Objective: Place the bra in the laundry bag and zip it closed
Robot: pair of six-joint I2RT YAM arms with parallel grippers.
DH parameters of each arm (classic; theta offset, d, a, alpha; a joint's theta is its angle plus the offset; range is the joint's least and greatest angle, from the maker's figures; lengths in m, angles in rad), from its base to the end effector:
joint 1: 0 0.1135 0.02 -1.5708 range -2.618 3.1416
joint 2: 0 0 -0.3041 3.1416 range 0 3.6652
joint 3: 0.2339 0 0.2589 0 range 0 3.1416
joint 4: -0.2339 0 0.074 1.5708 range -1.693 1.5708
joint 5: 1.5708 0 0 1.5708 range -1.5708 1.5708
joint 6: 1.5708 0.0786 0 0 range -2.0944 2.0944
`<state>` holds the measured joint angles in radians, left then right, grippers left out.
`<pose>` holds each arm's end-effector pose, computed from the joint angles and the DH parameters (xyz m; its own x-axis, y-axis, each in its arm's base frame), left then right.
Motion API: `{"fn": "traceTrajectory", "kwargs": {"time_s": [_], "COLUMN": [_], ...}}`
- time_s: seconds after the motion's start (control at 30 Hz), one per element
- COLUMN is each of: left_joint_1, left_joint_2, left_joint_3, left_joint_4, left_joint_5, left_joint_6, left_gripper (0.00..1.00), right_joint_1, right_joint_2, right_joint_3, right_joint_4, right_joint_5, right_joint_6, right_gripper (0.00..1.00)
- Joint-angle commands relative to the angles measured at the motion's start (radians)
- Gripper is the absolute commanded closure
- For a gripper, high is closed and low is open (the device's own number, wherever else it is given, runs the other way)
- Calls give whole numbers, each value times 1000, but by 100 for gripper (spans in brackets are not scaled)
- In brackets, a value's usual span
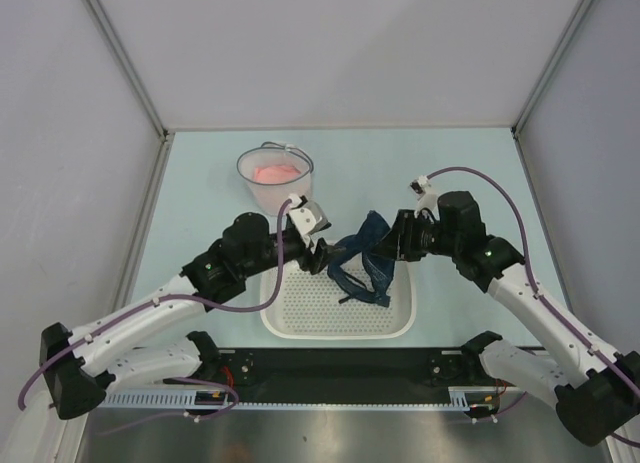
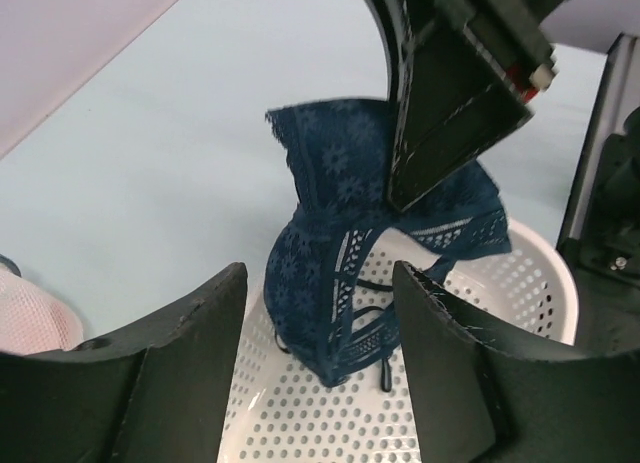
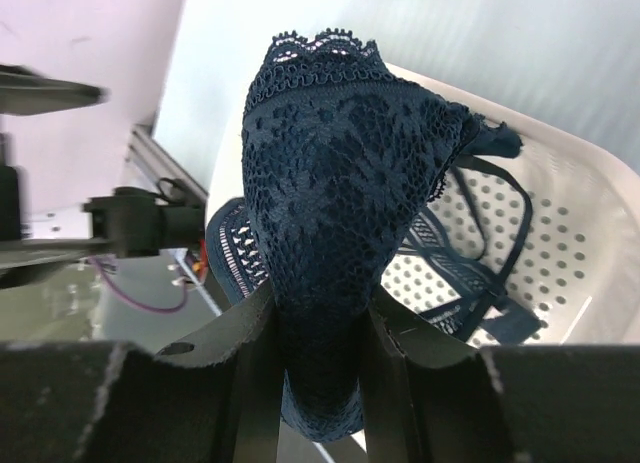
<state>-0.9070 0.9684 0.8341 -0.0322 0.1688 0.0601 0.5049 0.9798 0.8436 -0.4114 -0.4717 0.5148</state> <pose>0.1465 -0.2088 0.3647 -0.0491 0.1589 -0.9861 0.8831 0.4681 0.0314 0.1851 0.1431 0.3163 -0.7760 0.0723 -0.6266 -0.4462 0.6393 0.6263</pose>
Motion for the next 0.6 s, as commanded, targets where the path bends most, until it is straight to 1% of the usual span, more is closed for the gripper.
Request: {"fn": "traceTrajectory", "kwargs": {"time_s": [0.0, 0.1, 0.17, 0.33, 0.43, 0.5, 0.53, 0.57], "left_joint_1": [-12, -30, -62, -96, -110, -115, -115, -115], "left_joint_2": [7, 15, 42, 121, 153, 171, 173, 176], "left_joint_3": [-20, -23, -9, 20, 37, 37, 27, 22], "left_joint_4": [86, 101, 115, 127, 127, 143, 153, 166], "left_joint_5": [40, 58, 34, 23, -15, -50, -101, -118], "left_joint_6": [135, 142, 145, 139, 127, 121, 116, 112], "left_gripper": [33, 29, 28, 25, 25, 27, 28, 31], "right_joint_1": [-43, -66, -71, -78, -80, -80, -81, -83], "right_joint_2": [-47, -55, -61, -72, -78, -84, -87, -87], "right_joint_3": [63, 72, 74, 75, 74, 75, 74, 74], "right_joint_4": [40, 42, 51, 63, 69, 71, 72, 74], "right_joint_5": [-143, -188, -212, -235, -248, -251, -258, -265], "right_joint_6": [47, 68, 86, 108, 116, 123, 125, 134], "right_gripper": [65, 66, 66, 66, 66, 66, 66, 66]}}
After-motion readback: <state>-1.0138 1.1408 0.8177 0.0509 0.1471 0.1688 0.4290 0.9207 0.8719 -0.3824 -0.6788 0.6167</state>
